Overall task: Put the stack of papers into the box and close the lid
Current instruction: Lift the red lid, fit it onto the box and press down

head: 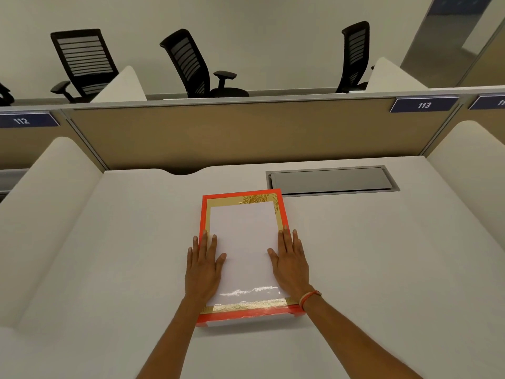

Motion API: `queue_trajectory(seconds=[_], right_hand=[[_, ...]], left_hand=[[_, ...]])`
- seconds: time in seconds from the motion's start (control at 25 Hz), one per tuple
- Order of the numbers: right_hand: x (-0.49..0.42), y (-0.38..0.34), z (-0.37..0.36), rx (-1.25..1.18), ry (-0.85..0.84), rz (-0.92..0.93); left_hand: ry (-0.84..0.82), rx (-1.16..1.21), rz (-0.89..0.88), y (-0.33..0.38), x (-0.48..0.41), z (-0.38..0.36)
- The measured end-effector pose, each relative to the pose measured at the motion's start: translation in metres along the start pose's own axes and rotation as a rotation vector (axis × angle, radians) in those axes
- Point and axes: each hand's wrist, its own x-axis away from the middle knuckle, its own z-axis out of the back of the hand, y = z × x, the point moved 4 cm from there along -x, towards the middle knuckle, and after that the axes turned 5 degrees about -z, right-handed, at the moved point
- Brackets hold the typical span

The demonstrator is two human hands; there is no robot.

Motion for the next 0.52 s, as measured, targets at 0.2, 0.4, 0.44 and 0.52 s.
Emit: queue_trajectory(seconds=[0.2,0.4,0.44,0.52], right_hand=[[-0.009,-0.002,0.002,-0.006,0.009,0.053],[-0.013,0.001,-0.004,0.010,-0.015,0.071],[-0.014,0.001,-0.006,0.015,-0.011,0.072],[-0.014,0.002,-0.008,0.017,-0.009,0.073]], left_hand=[[0.006,-0.118,0.004,0.002,-0.011,0.004],[-0.031,-0.137,-0.005,0.003,-0.015,-0.001],[-0.029,-0.136,-0.005,0.003,-0.015,-0.002],[-0.026,-0.119,-0.009,0.003,-0.015,-0.004]])
